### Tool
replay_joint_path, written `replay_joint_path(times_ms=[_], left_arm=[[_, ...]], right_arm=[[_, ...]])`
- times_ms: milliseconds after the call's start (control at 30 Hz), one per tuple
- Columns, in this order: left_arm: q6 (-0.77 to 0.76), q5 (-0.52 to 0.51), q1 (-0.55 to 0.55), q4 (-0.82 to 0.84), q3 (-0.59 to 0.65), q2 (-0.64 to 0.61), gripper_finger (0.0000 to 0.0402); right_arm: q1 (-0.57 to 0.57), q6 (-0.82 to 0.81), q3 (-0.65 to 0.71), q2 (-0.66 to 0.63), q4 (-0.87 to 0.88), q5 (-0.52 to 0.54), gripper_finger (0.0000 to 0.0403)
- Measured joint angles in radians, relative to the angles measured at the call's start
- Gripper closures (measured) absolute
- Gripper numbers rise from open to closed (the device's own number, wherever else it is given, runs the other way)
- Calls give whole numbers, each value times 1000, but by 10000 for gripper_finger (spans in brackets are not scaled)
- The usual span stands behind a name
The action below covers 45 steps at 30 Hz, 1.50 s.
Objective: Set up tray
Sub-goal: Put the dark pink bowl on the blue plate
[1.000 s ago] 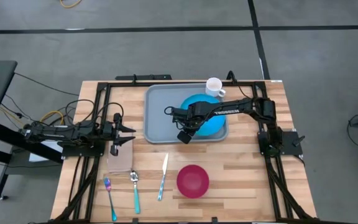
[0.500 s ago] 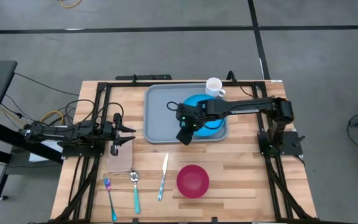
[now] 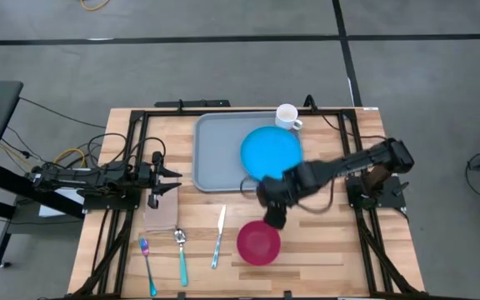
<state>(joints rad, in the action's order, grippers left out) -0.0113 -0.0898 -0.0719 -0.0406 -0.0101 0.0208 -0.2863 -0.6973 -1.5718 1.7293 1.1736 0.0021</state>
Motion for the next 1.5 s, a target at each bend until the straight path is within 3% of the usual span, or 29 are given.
replay_joint_path(times_ms=[267, 567, 1267, 1500], left_arm=[[0, 0, 0, 0, 0, 0, 280], [0, 0, 0, 0, 0, 0, 280], [0, 0, 0, -3, 0, 6, 280], [0, -1, 0, 0, 0, 27, 280]], right_arm=[[-143, -220, 133, 21, -124, 30, 202], [-154, -356, 208, 27, -232, 35, 227], [-80, -254, 223, 143, -325, -30, 238], [-65, -217, 225, 155, -317, -75, 296]])
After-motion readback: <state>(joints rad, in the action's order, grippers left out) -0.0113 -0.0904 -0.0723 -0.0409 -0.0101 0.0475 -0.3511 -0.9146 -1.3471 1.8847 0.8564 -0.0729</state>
